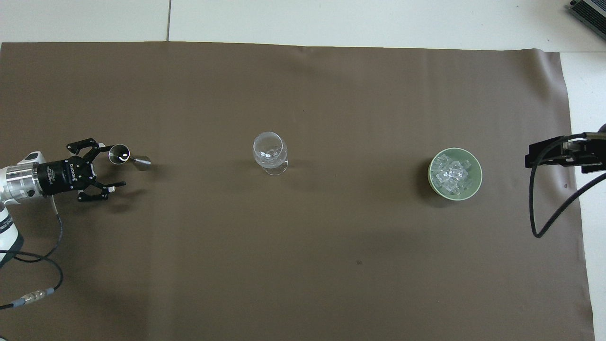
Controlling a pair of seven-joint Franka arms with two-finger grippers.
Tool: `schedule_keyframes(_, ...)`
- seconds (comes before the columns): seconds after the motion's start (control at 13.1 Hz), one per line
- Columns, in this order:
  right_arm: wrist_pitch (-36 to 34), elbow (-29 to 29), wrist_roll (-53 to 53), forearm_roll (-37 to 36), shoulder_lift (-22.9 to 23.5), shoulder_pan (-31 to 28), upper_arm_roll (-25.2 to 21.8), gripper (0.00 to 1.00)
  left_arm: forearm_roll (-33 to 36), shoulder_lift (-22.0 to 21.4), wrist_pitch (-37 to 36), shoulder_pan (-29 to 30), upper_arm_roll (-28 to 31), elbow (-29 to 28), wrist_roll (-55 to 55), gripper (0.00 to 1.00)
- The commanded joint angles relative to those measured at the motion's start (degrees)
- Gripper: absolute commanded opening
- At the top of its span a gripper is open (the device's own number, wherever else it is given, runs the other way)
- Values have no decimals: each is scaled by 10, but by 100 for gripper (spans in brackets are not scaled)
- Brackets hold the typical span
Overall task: Pour wine and add ice with both arms
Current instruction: 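Close the left gripper around the steel jigger cup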
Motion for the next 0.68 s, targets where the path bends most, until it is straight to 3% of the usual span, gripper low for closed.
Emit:
schedule_keyframes(0.0, -6, -1, -14, 4, -6, -10, 3, 100, -27, -28, 32, -11, -7, -41, 8, 100)
schedule_keyframes(0.61, -5, -1, -14, 4, -6, -10, 3, 100, -60, -43, 48, -17, -19, -74, 17, 100)
